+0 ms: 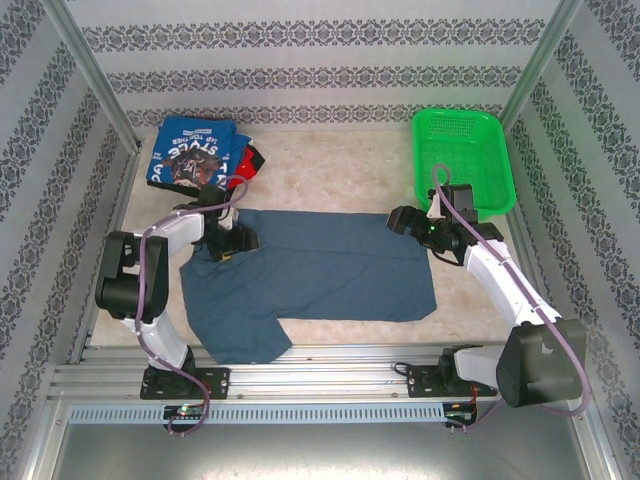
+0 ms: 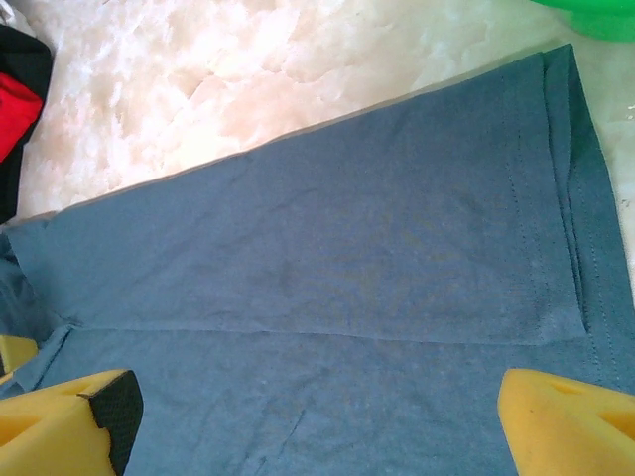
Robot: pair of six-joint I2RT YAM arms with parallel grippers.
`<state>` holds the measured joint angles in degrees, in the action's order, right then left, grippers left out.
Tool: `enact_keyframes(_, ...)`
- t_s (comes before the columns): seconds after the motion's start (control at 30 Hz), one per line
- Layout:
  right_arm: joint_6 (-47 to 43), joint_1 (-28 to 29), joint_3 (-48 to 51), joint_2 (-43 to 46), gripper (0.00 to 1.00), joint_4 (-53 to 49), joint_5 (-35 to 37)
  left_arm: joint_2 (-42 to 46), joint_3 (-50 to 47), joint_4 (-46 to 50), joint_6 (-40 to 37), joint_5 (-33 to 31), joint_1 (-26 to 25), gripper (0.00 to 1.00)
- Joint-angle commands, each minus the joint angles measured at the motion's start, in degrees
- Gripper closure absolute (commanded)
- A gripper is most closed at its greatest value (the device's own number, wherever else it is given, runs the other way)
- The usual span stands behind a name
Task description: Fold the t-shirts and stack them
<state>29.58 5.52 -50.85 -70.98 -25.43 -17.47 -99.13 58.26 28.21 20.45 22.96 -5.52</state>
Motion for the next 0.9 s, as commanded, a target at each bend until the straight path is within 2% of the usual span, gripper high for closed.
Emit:
enact_keyframes(0.0,-0.6,0.5,-1.1,0.6,0.07,0.0,-0.8,4.3,-3.5,-2.1,-1.5,4.2,-1.0,0.27)
enact_keyframes(0.33,-0.1,0.6,-1.2,-0.4,0.06,0.2,0.2,10.5,-8.3,-2.0,-4.7,9.6,-2.8,0.25)
enact_keyframes(0.5,0.0,0.5,-1.4,-1.3,0.05,0.0,0.3,15.5,-11.1,-8.3,-3.5,13.9,-2.8,0.22)
enact_keyframes(0.67,-0.2,0.5,-2.2,-1.5,0.03,-5.1,2.5,14.9,-11.3,-11.6,-1.1,20.2,-3.4,0.21)
enact_keyframes(0.73,-0.1,0.5,-2.1,-1.3,0.02,-7.3,3.3,13.5,-11.4,-10.3,-0.4,19.5,-3.9,0.21)
enact_keyframes(0.87,0.3,0.5,-1.4,-0.2,0.02,-9.7,3.9,11.5,-14.5,-13.8,1.2,24.0,-4.7,0.22)
